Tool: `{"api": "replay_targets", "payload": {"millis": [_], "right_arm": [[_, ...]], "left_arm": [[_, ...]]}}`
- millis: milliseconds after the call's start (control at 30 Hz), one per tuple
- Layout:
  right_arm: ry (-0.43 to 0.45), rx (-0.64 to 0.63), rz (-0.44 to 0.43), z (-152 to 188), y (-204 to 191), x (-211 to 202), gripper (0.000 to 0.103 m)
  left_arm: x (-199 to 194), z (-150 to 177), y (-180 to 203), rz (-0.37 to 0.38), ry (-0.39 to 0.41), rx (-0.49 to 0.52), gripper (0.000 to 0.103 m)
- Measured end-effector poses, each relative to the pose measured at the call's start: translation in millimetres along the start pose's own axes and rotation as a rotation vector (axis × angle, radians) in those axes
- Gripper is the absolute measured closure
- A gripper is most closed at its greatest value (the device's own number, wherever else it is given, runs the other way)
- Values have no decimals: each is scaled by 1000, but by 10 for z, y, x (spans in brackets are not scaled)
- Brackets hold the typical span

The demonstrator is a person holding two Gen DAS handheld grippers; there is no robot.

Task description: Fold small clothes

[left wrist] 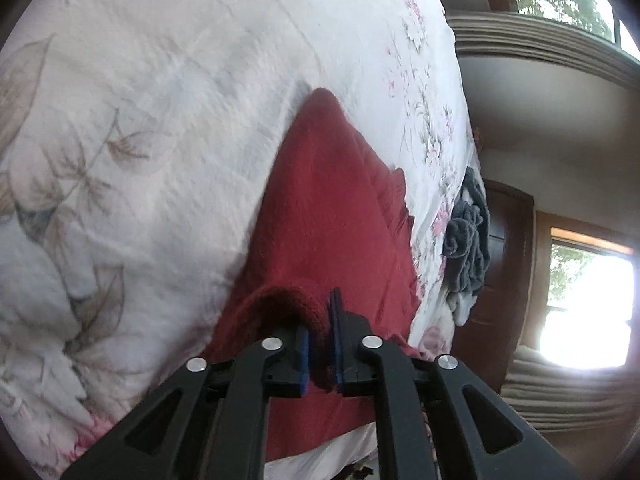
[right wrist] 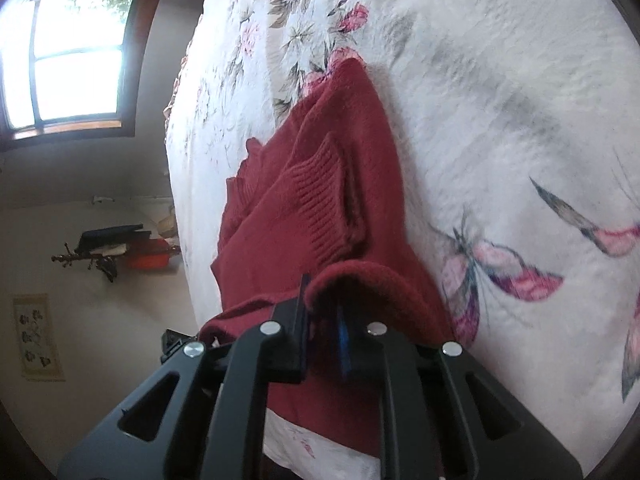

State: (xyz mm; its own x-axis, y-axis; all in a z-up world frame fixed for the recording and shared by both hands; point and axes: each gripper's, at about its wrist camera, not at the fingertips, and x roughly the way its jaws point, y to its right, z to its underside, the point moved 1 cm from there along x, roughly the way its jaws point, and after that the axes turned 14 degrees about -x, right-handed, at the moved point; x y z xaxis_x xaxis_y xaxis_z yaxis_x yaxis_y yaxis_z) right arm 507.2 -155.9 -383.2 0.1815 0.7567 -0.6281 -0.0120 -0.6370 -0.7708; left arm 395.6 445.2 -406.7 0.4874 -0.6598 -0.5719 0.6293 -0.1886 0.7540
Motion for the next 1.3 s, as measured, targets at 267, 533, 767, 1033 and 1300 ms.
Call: {"api": "replay_targets", "payload": {"millis": [267,533,767,1033,1300], "right_arm": [[63,-126,-10,-115,-163,-365,68],[-10,-340,225,53,-206,-107,61],[-31,-403,308,119,-129,90,57],[-17,-516,371,187,-233,160,79],[34,-593,414,282,-377,91,97]], "left_arm": [[-272,100,325,-42,92,235,52],[-121,183,306,-295,108,459,51],[121,344,371,-418,108,625,49],[210,459,439,-481,161,716,94],[13,619,489,-411,234,737,96]]}}
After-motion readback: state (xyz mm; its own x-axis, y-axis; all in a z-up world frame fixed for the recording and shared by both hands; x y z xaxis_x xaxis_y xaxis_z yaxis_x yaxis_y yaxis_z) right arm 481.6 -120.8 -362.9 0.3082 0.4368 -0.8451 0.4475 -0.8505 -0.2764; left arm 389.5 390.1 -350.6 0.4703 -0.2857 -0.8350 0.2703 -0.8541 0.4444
